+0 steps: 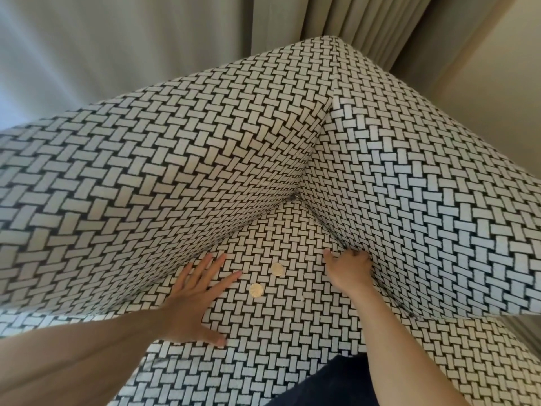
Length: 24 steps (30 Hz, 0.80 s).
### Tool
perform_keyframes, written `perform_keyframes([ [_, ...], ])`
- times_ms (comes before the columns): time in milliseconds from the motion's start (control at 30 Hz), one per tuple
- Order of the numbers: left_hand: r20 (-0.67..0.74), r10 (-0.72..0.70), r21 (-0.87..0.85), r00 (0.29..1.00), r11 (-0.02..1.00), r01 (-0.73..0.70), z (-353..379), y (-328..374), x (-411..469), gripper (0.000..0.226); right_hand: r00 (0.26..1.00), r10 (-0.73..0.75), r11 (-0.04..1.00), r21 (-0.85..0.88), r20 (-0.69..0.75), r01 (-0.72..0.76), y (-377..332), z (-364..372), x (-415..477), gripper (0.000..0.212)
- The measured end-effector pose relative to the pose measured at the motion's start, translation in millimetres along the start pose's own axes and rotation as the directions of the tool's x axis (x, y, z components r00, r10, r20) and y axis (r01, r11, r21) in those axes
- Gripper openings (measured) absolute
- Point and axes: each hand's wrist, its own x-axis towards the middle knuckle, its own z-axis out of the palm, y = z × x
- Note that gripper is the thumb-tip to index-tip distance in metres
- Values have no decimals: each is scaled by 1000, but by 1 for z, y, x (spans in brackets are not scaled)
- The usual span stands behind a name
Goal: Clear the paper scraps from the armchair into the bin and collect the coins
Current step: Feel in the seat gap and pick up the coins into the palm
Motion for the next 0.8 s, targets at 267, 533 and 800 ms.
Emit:
perform_keyframes([
  [267,-23,7,-11,1000,1000,-7,1,-1,0,121,989,-139,990,32,55,138,2,-8,-16,59],
  [533,-25,20,-12,999,1000,-21,1,-1,-2,119,921,-387,922,1,30,388,-24,-6,-55,38],
  [800,-37,4,17,999,1000,-4,3,0,0,122,935,-266,896,297,-236,330,-19,-11,-25,24],
])
